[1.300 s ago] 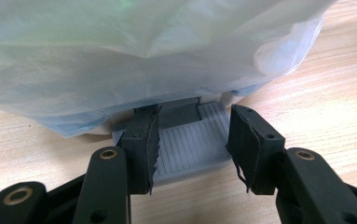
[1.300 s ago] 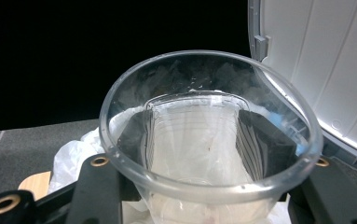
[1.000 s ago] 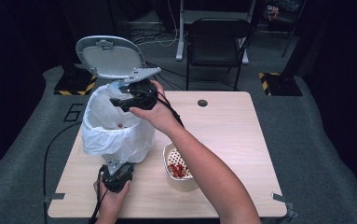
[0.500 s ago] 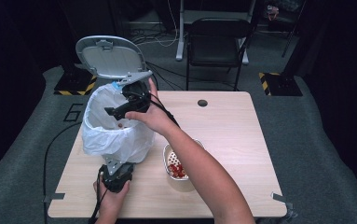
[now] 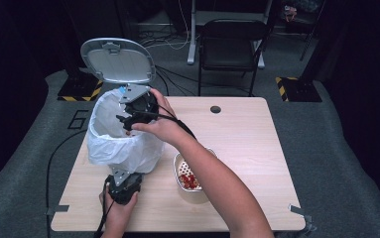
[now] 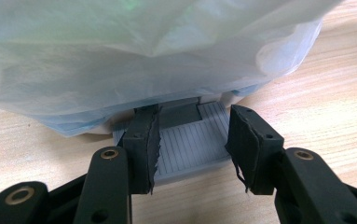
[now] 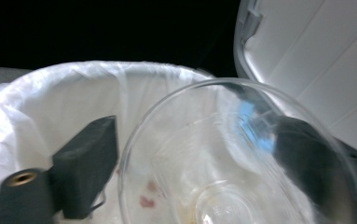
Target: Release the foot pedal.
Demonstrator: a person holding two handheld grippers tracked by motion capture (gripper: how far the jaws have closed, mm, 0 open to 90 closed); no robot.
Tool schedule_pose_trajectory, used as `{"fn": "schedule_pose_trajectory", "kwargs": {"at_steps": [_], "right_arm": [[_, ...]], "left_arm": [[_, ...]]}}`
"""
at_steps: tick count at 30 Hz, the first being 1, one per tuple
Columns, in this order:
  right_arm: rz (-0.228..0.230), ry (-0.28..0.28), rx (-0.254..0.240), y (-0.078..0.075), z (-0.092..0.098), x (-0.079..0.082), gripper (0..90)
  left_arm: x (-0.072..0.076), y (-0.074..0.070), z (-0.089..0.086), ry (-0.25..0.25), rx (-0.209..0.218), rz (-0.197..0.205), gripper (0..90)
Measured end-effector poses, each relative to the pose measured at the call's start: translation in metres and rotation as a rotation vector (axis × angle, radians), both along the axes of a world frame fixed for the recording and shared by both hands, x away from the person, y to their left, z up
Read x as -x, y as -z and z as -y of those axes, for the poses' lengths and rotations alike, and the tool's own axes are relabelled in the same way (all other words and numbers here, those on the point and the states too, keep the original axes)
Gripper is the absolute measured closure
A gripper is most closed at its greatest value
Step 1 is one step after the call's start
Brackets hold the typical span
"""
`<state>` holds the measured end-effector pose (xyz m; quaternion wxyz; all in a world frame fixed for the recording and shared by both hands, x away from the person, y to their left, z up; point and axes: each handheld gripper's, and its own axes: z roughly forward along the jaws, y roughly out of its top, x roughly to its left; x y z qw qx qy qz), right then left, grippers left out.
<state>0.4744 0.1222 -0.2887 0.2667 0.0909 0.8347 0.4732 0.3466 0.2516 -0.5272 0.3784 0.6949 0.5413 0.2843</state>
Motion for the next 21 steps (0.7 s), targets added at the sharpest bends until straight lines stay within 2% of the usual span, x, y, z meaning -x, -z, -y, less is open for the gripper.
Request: {"fn": "schedule_pose_trajectory", "kwargs": {"at_steps": [1,2,3,4,5,6,7,9,10,11,12,13,14,15,16,17,18,19,20,21], "right_arm": [[-0.059,-0.035,-0.015,-0.002,0.002,-0.002,14.9],[-0.115,-0.051,-0.016,-0.003,0.002,-0.004,16.5],[-0.097,-0.028,-0.003,-0.004,0.003,-0.003,16.8],[-0.115,-0.037,-0.010,-0.005,0.005,-0.004,17.1],[-0.205,-0.081,-0.024,-0.004,0.006,-0.006,17.7],[-0.202,-0.061,0.000,-0.004,0.006,-0.007,17.4],[-0.117,0.001,0.033,-0.003,0.006,-0.006,17.4],[-0.241,-0.086,-0.021,-0.004,0.009,-0.009,16.5],[-0.163,-0.021,-0.008,-0.005,0.009,-0.008,16.7],[-0.118,0.007,-0.001,-0.006,0.010,-0.008,17.7],[-0.238,-0.077,-0.029,-0.005,0.009,-0.011,18.2],[-0.204,-0.068,0.018,-0.003,0.008,-0.009,16.5],[-0.139,-0.019,0.047,-0.003,0.007,-0.007,16.7],[-0.168,-0.032,0.037,-0.002,0.007,-0.008,17.0],[-0.252,-0.094,0.012,-0.001,0.007,-0.011,17.6],[-0.250,-0.097,0.024,0.000,0.006,-0.011,17.0],[-0.147,0.006,0.064,0.000,0.005,-0.009,18.5],[-0.198,-0.023,0.031,0.000,0.005,-0.011,19.3],[-0.198,-0.023,0.031,0.000,0.005,-0.011,19.3],[-0.286,-0.081,-0.007,0.000,0.006,-0.013,19.4]], "left_arm": [[0.000,-0.001,0.000,0.004,-0.002,-0.010,53.7],[0.000,0.000,0.000,0.000,-0.003,-0.002,53.7],[0.000,0.000,0.000,0.001,-0.004,0.001,53.7],[0.000,-0.001,0.000,0.003,-0.005,-0.005,53.7],[0.000,-0.001,-0.001,0.006,-0.008,-0.008,53.8],[0.000,-0.001,-0.001,0.006,-0.008,-0.009,53.8],[0.000,-0.001,-0.001,0.006,-0.009,-0.009,53.8],[0.000,0.000,0.000,0.001,-0.004,0.001,53.8],[0.000,-0.001,-0.001,0.005,-0.006,-0.010,53.8],[0.000,-0.001,-0.001,0.005,-0.005,-0.010,53.8],[0.000,-0.001,-0.001,0.005,-0.003,-0.010,53.8],[0.000,-0.001,-0.001,0.003,-0.001,-0.010,53.8],[0.000,-0.001,-0.001,0.000,-0.005,-0.012,53.9],[0.001,-0.001,-0.001,-0.002,-0.008,-0.015,54.1],[0.000,-0.001,0.000,0.002,0.009,-0.011,54.1],[0.000,-0.001,0.000,0.001,0.010,-0.012,54.1],[0.000,-0.001,0.000,0.001,0.010,-0.012,54.2],[0.000,-0.001,-0.001,0.003,-0.005,-0.010,54.1],[0.000,-0.001,-0.001,0.003,-0.005,-0.010,54.1],[0.000,-0.001,-0.001,0.002,0.006,-0.009,54.1]]}}
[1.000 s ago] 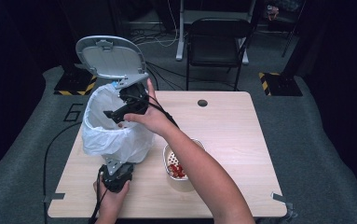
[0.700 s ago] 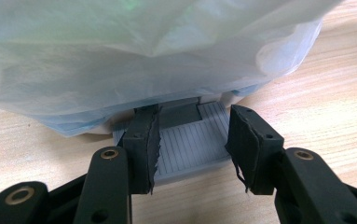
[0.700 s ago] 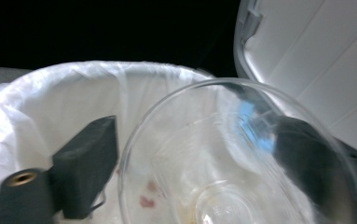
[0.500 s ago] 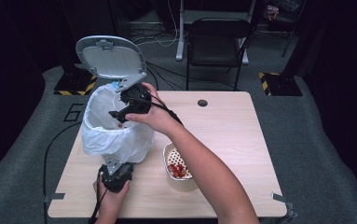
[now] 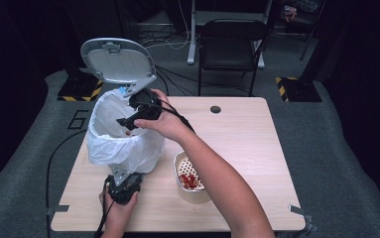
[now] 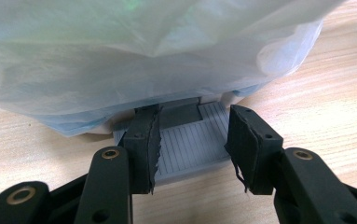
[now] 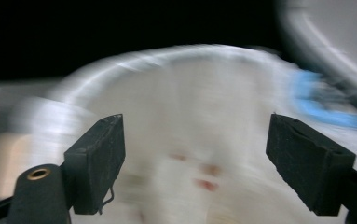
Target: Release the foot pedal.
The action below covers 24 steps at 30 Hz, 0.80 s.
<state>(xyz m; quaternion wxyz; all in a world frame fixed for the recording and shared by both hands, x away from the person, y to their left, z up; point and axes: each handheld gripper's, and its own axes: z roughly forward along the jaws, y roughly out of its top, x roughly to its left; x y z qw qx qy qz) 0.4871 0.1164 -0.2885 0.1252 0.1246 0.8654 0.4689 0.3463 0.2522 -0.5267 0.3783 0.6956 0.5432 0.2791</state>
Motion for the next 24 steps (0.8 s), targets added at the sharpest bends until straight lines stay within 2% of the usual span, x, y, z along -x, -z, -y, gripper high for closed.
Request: {"fn": "schedule_pose_trajectory", "kwargs": {"at_steps": [1,2,3,4,5,6,7,8,9,10,12,13,14,15,17,18,19,21,22,24], "right_arm": [[0.048,0.004,0.006,-0.001,0.000,0.004,19.1],[0.075,0.016,0.015,-0.002,0.000,0.005,19.0],[0.025,-0.010,-0.009,-0.003,0.001,0.003,18.9],[0.003,-0.015,-0.034,-0.004,0.002,0.003,17.8],[0.034,0.013,-0.032,-0.006,0.004,0.003,17.8],[0.022,0.031,-0.043,-0.007,0.006,0.002,17.3],[-0.021,0.015,-0.064,-0.007,0.008,-0.001,16.7],[-0.147,-0.085,-0.125,-0.007,0.013,-0.004,17.9],[-0.191,-0.132,-0.132,-0.007,0.014,-0.004,17.9],[-0.183,-0.146,-0.116,-0.007,0.015,-0.002,18.2],[-0.134,-0.117,-0.060,-0.007,0.017,-0.001,20.8],[-0.142,-0.110,-0.033,-0.007,0.019,-0.001,20.7],[-0.172,-0.118,-0.031,-0.008,0.022,-0.002,20.5],[-0.178,-0.120,-0.030,-0.008,0.025,-0.003,20.4],[-0.136,-0.110,-0.003,-0.009,0.031,-0.001,19.7],[-0.136,-0.110,-0.003,-0.009,0.031,-0.001,19.7],[-0.117,-0.105,0.012,-0.009,0.033,0.001,19.7],[-0.034,-0.074,0.032,-0.011,0.051,0.011,19.1],[-0.008,-0.060,0.038,-0.011,0.056,0.014,19.1],[0.058,-0.009,0.058,-0.009,0.073,0.021,19.1]], "left_arm": [[0.000,0.000,-0.001,0.003,-0.010,0.002,54.1],[0.000,0.000,-0.001,0.003,-0.008,0.001,54.2],[0.000,0.000,0.000,0.000,-0.004,0.006,54.1],[0.000,0.000,0.000,0.000,-0.001,0.007,54.2],[0.000,0.000,0.000,-0.001,0.001,0.006,54.1],[0.000,0.000,-0.001,0.002,-0.005,0.000,54.1],[0.000,0.000,0.000,0.000,0.000,0.000,54.1],[0.000,0.000,-0.001,0.002,-0.004,0.001,54.1],[0.000,0.000,-0.001,0.001,-0.005,0.008,54.1],[0.000,0.001,0.000,-0.002,-0.005,0.011,54.1],[0.000,0.001,0.000,-0.005,-0.006,0.011,54.1],[0.000,0.001,0.000,-0.003,-0.005,0.011,54.1],[0.000,0.001,0.000,-0.003,-0.004,0.012,54.1],[0.000,0.001,0.000,-0.003,-0.002,0.014,54.1],[0.000,0.000,-0.001,0.001,-0.003,0.007,54.0],[0.000,0.000,-0.001,0.001,-0.003,0.007,53.9],[0.000,0.001,0.001,-0.010,0.038,0.004,53.9],[0.000,0.001,0.000,-0.005,0.049,0.006,53.6],[0.001,0.000,-0.003,0.009,0.024,0.008,53.2],[0.001,0.001,-0.001,0.026,0.032,0.005,49.5]]}}
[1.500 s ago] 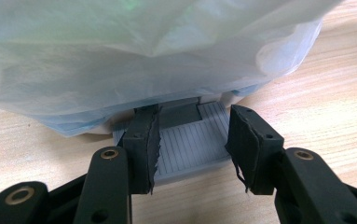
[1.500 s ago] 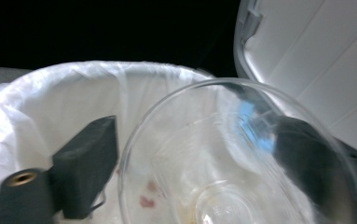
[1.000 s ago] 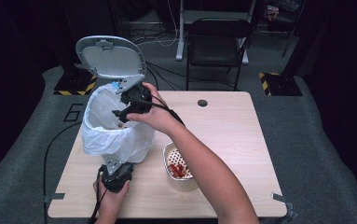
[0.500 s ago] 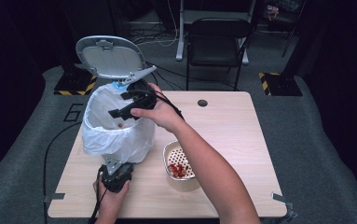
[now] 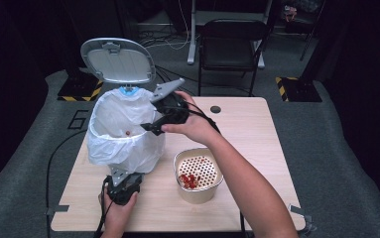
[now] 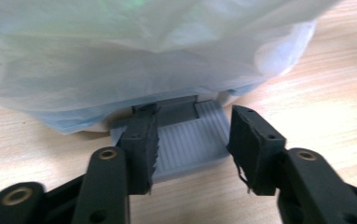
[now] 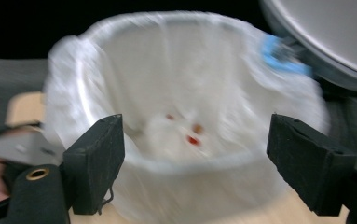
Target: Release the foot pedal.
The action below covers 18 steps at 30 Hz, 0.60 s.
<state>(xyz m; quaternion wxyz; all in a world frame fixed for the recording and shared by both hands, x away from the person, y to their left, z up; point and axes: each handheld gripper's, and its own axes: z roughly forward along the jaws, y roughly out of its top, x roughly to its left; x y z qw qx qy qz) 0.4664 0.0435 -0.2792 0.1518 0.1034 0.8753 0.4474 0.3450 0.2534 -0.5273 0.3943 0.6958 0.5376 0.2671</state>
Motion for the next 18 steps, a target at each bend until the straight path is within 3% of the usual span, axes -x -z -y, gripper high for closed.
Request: {"fn": "schedule_pose_trajectory", "kwargs": {"at_steps": [3,9,13,15,18], "right_arm": [[0.024,0.035,-0.005,0.005,0.028,0.008,18.9],[0.031,0.169,-0.040,0.025,0.091,0.020,18.9],[0.022,0.263,-0.041,0.048,0.127,0.029,18.9],[0.010,0.277,-0.047,0.056,0.139,0.035,18.9],[0.012,0.307,-0.059,0.068,0.155,0.045,18.9]], "left_arm": [[0.004,-0.002,0.000,0.010,-0.049,-0.020,47.4],[0.017,-0.017,0.000,-0.002,-0.002,0.012,44.7],[0.019,-0.027,-0.012,0.000,0.058,-0.047,41.4],[0.020,-0.030,-0.019,0.017,0.056,-0.080,40.8],[0.021,-0.032,-0.025,0.005,0.113,-0.117,40.2]]}}
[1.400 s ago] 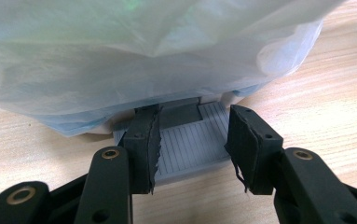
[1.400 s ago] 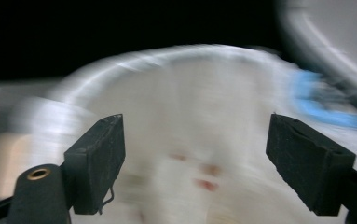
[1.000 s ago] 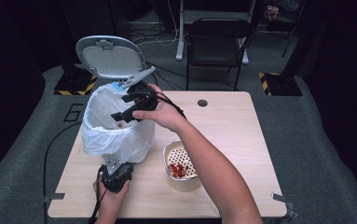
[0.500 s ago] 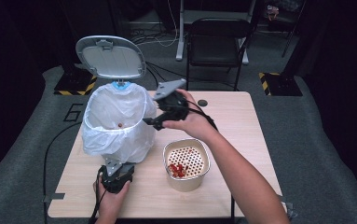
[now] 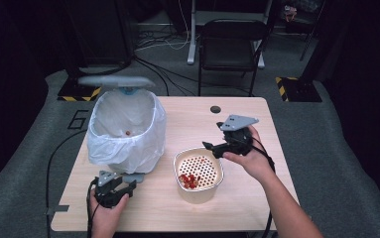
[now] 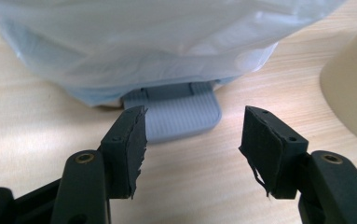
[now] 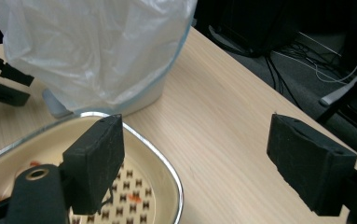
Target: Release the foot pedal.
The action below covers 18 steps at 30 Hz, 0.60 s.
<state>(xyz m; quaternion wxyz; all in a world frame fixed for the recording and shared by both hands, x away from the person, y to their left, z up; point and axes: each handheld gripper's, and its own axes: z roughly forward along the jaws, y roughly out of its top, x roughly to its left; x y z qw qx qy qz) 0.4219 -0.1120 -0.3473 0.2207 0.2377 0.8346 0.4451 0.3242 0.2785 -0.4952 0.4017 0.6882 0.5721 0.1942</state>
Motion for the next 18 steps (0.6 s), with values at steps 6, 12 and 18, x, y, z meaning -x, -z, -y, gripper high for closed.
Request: {"fn": "schedule_pose_trajectory", "kwargs": {"at_steps": [6,12,18], "right_arm": [[0.004,0.068,-0.058,0.020,0.032,0.015,18.9],[-0.011,0.155,-0.091,0.051,0.059,0.031,18.9],[-0.049,0.305,-0.067,0.102,0.088,0.037,17.8]], "left_arm": [[0.002,-0.002,-0.011,0.032,-0.008,-0.028,39.5],[-0.001,-0.002,-0.031,0.040,-0.065,-0.006,39.6],[-0.008,0.007,-0.064,-0.029,-0.091,0.029,39.3]]}}
